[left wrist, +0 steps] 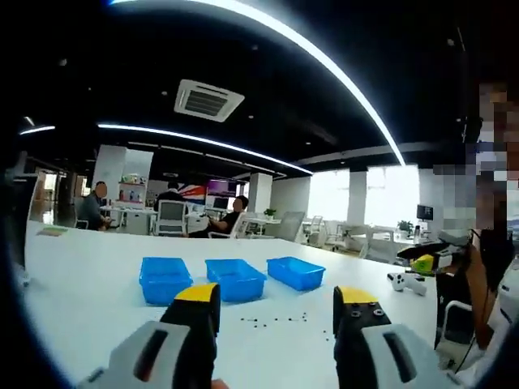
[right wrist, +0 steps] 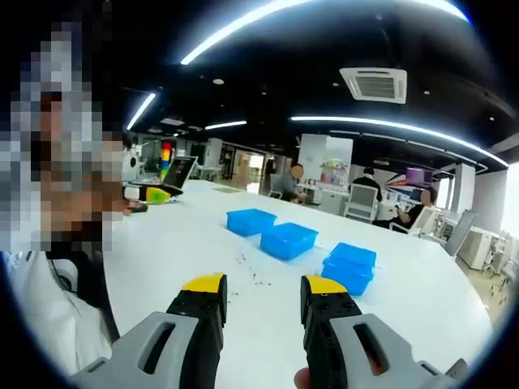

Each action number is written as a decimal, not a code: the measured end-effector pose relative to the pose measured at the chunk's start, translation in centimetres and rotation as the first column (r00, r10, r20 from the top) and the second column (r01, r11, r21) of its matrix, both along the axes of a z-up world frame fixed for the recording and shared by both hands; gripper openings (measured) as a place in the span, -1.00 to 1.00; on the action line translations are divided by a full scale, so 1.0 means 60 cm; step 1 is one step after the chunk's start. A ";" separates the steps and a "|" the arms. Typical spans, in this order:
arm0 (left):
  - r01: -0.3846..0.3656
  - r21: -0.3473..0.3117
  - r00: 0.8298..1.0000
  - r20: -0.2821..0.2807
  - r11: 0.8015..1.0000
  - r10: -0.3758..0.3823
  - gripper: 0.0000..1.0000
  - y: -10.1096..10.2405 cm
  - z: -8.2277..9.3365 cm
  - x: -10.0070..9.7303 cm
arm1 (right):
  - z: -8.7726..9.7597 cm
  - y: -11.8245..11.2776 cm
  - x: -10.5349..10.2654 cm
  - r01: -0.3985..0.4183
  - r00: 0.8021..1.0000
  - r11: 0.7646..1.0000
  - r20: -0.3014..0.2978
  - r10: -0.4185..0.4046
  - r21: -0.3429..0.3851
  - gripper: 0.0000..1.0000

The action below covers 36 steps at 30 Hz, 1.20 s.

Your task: Pick up the resistors one by one and place each resistor into its matching bin, sorting the parts by color and model until every resistor is separated into the correct bin for its type

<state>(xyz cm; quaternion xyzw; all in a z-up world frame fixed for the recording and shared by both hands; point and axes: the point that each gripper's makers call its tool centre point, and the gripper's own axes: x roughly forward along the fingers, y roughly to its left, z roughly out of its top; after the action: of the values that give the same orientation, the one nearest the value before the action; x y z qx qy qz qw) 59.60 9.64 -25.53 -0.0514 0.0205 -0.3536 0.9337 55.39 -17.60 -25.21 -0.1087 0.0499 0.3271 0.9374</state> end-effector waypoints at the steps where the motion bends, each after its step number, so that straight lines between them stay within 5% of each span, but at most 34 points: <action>1: -0.002 -0.002 1.000 0.001 1.000 0.002 0.17 0.000 -0.003 -0.004 | 0.000 0.000 -0.001 -0.001 1.000 1.000 0.001 0.001 -0.001 -0.24; 10: -0.009 0.027 1.000 0.025 1.000 0.009 0.17 0.000 -0.001 -0.011 | -0.001 0.000 -0.003 0.000 1.000 1.000 0.002 0.000 0.001 -0.23; 14: -0.048 0.173 0.998 0.049 0.984 0.040 -0.04 0.004 -0.018 0.011 | 0.001 -0.004 -0.003 0.005 1.000 1.000 0.005 -0.005 0.004 -0.24; 20: 0.003 0.346 1.000 0.025 0.938 -0.012 -0.16 -0.011 -0.041 0.043 | 0.000 -0.003 -0.001 0.001 1.000 1.000 0.002 -0.001 0.002 -0.23; 24: 0.034 0.468 0.999 0.008 0.883 -0.043 -0.33 -0.028 -0.052 0.080 | 0.000 -0.001 -0.001 -0.002 1.000 1.000 0.003 0.002 0.000 -0.23; 26: 0.109 0.532 0.994 -0.034 0.840 -0.108 -0.34 -0.055 -0.061 0.096 | 0.000 -0.002 0.000 0.001 1.000 1.000 0.002 -0.001 -0.001 -0.23; 33: 0.336 0.705 0.934 -0.164 0.625 -0.318 -0.33 -0.151 -0.100 0.119 | -0.002 -0.002 0.003 0.002 1.000 1.000 -0.003 -0.002 -0.003 -0.23; 36: 0.442 0.728 0.885 -0.257 0.524 -0.388 -0.32 -0.189 -0.123 0.128 | 0.000 -0.003 0.004 0.003 1.000 1.000 -0.001 -0.003 -0.003 -0.23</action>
<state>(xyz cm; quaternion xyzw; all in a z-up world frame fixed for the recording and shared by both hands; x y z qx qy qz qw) 67.29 -1.73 -32.90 0.3467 0.2100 -0.5202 0.7517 55.62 -17.81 -25.23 -0.1098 0.0511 0.3256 0.9377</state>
